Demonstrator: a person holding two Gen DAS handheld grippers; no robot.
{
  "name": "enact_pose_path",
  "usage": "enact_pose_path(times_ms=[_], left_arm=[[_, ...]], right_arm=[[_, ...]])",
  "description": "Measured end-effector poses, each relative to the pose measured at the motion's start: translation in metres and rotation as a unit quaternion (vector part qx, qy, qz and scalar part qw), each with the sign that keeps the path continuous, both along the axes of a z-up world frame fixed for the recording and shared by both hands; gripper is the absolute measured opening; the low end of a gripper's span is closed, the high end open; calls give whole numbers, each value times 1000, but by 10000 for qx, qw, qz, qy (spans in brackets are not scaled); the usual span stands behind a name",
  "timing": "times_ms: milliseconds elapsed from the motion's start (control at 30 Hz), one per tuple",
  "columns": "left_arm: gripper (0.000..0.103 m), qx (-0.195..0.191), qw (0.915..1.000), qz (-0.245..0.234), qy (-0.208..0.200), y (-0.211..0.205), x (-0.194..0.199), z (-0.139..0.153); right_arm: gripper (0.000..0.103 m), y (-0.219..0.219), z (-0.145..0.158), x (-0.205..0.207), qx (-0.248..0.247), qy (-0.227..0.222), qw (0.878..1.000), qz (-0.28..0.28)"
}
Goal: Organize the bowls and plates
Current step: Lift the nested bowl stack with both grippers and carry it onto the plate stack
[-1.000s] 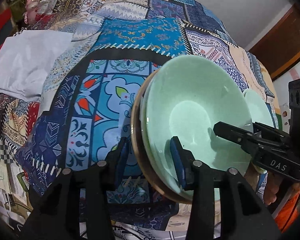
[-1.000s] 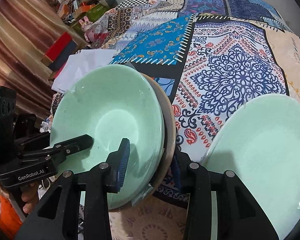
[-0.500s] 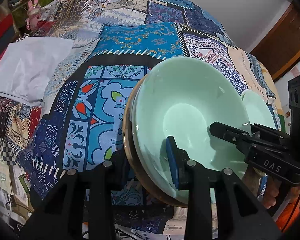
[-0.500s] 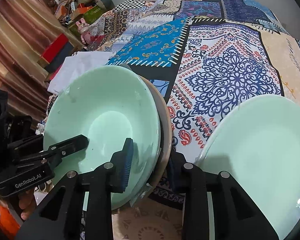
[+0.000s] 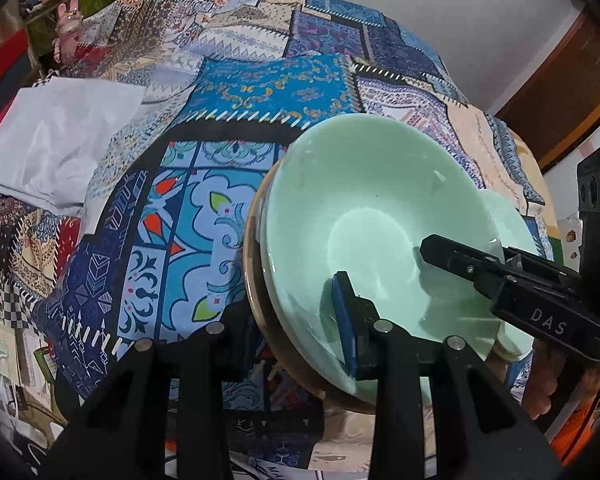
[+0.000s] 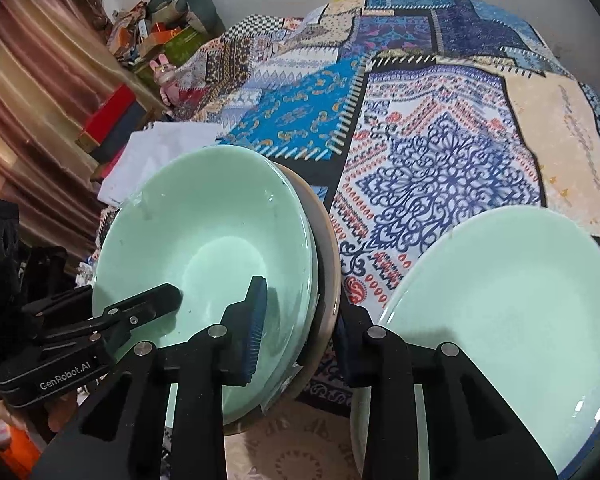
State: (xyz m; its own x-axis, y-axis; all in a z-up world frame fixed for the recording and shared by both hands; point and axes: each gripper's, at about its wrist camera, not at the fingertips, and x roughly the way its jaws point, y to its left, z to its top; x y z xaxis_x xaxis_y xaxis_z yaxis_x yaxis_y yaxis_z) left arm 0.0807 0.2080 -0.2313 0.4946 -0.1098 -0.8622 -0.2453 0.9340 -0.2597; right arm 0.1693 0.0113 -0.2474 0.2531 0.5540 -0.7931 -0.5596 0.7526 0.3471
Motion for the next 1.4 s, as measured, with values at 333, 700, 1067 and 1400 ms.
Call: enact_pose_path(times_ms=[333,700,1067,1400], left_arm=[[34,97,9994,-121,-311,-14,6,31],[34,177,9981,-372,-452,-41,18,51],[34,179,9959,-695,-551,-80,32,61],[34,177,9929,-1032,-566,-119,44,65]], right_arm=[[27,-19,29,2,187,-290,9993,-155],[27,-52,43,5,250,-434,9979,-422],[27,-92,53,5,280,-526,9956,-726],[27,-131,55,6,268,-519,9930,-1023]])
